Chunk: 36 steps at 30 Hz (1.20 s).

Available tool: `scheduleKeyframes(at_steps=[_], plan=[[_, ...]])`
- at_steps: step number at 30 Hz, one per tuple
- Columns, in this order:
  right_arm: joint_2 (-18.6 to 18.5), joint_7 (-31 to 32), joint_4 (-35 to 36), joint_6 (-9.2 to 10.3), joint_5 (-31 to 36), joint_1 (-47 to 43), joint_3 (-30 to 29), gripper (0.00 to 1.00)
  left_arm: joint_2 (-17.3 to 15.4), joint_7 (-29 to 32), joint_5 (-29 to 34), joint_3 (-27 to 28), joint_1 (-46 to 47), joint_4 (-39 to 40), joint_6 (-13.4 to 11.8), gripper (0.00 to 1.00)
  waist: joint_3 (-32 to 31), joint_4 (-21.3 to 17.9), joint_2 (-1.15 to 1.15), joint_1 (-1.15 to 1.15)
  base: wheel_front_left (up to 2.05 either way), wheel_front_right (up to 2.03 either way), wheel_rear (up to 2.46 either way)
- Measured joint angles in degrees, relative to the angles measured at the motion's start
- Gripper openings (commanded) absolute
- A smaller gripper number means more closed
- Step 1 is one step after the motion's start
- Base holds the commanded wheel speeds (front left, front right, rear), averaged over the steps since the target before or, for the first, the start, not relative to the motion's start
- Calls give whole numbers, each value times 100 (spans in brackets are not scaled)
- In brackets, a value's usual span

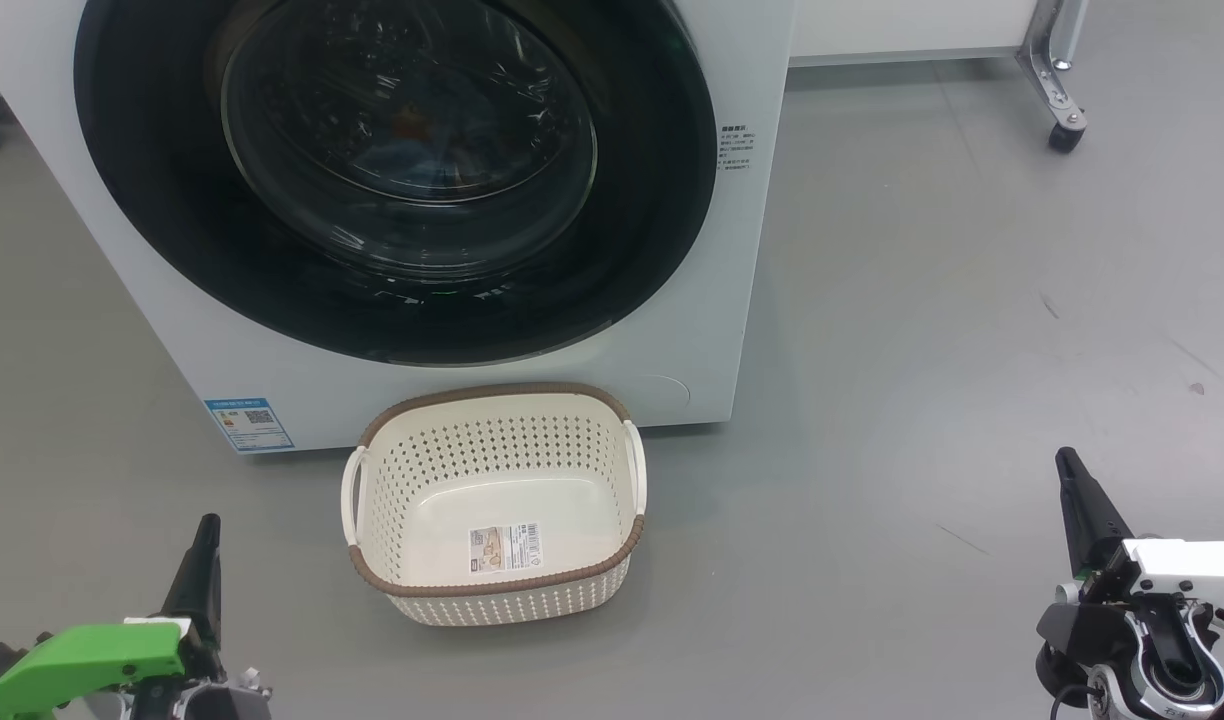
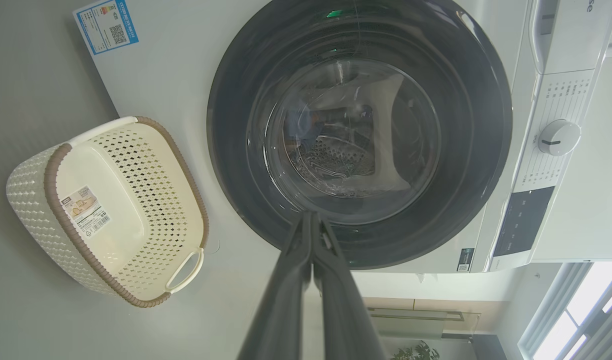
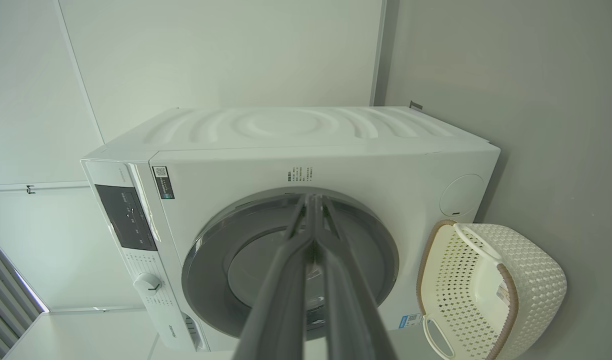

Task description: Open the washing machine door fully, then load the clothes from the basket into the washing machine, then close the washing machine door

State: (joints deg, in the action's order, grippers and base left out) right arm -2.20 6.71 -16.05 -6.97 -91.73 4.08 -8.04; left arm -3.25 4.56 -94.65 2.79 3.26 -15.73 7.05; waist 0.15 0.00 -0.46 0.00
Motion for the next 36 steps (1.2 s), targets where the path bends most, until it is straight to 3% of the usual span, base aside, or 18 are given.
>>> scheduleKeyframes(at_steps=[36], plan=[[0,0,0,0,0,0,1,0,10,1,8,14,0,1,0,0,0,0,0,0,0,0,0]])
